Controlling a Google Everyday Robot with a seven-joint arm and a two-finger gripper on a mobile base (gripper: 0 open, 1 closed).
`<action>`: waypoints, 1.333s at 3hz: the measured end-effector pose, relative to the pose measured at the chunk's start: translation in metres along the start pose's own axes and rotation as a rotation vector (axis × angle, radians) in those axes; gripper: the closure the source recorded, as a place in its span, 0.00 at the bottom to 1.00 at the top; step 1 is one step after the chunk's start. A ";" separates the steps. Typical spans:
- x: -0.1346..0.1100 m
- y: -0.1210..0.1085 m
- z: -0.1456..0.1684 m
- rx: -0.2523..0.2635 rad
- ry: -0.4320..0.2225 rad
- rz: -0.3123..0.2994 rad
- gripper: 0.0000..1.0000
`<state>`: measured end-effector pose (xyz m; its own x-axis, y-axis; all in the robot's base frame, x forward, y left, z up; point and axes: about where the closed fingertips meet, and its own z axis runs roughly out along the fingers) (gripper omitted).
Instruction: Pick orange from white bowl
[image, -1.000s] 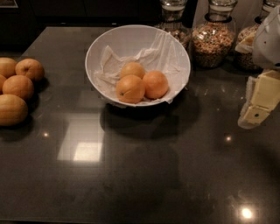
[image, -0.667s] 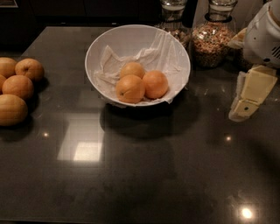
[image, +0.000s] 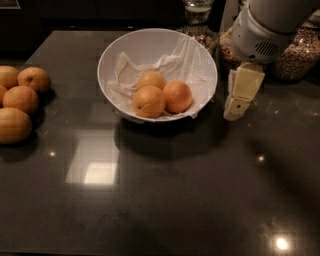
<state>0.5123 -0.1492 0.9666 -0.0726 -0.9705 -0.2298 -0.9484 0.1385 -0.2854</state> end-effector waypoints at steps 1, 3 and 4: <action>0.000 0.000 0.000 0.000 0.000 0.000 0.00; -0.027 -0.008 0.038 0.007 -0.093 0.041 0.00; -0.039 -0.019 0.057 -0.003 -0.137 0.073 0.00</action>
Offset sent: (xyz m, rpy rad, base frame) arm 0.0187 0.0366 -0.0322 0.1006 -0.0114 -0.0015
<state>0.5505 -0.1032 0.9281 -0.0982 -0.9219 -0.3748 -0.9430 0.2066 -0.2610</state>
